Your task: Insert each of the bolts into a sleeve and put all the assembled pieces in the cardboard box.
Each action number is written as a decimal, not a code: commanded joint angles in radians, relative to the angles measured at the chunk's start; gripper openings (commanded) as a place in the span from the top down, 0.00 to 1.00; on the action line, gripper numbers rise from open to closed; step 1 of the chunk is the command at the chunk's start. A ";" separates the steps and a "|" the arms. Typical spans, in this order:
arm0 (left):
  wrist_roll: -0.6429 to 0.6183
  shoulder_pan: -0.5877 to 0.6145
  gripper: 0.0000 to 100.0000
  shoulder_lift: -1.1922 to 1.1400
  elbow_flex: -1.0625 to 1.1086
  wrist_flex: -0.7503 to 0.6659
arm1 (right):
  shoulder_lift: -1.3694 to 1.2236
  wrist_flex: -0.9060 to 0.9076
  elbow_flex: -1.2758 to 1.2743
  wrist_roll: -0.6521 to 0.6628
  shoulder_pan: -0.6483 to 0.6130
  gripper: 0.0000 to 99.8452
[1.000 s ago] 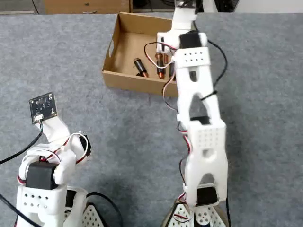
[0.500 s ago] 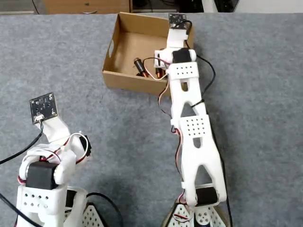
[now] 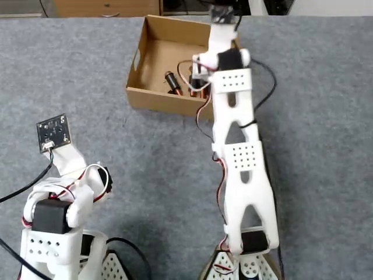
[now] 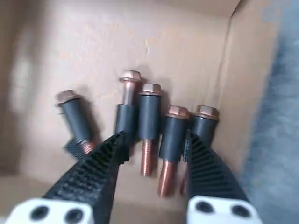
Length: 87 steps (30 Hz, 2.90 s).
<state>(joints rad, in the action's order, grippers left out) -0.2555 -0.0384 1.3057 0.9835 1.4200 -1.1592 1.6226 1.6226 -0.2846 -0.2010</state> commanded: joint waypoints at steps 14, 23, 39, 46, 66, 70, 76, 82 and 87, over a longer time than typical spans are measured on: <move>0.008 0.008 0.98 0.008 -0.005 -0.021 | 1.133 0.167 -0.173 0.009 -0.054 0.83; 0.008 -0.017 0.98 0.016 0.031 -0.066 | 1.781 0.153 -1.095 0.011 -0.056 0.83; 0.133 -0.017 0.98 0.504 0.496 -0.295 | 2.569 -0.519 -2.615 0.229 0.041 0.83; 0.141 -0.015 0.98 0.521 0.594 -0.296 | 2.724 -0.720 -3.074 0.311 0.042 0.83; 0.298 -0.008 0.98 0.519 0.707 -0.293 | 3.074 -0.446 -3.310 0.345 0.042 0.98; 0.298 -0.009 0.98 0.519 0.707 -0.293 | 3.074 -0.442 -3.310 0.348 0.042 1.00; 0.298 -0.011 0.98 0.519 0.707 -0.293 | 3.074 -0.445 -3.310 0.348 0.042 1.00; 0.298 -0.011 0.98 0.519 0.707 -0.293 | 3.074 -0.439 -3.310 0.351 0.042 1.00; 0.298 -0.011 0.98 0.519 0.707 -0.293 | 3.074 -0.439 -3.310 0.351 0.042 1.00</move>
<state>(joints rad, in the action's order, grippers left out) 0.0345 -0.0414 1.7952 1.6786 1.1285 1.8052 1.1792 -1.6855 0.0575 -0.1749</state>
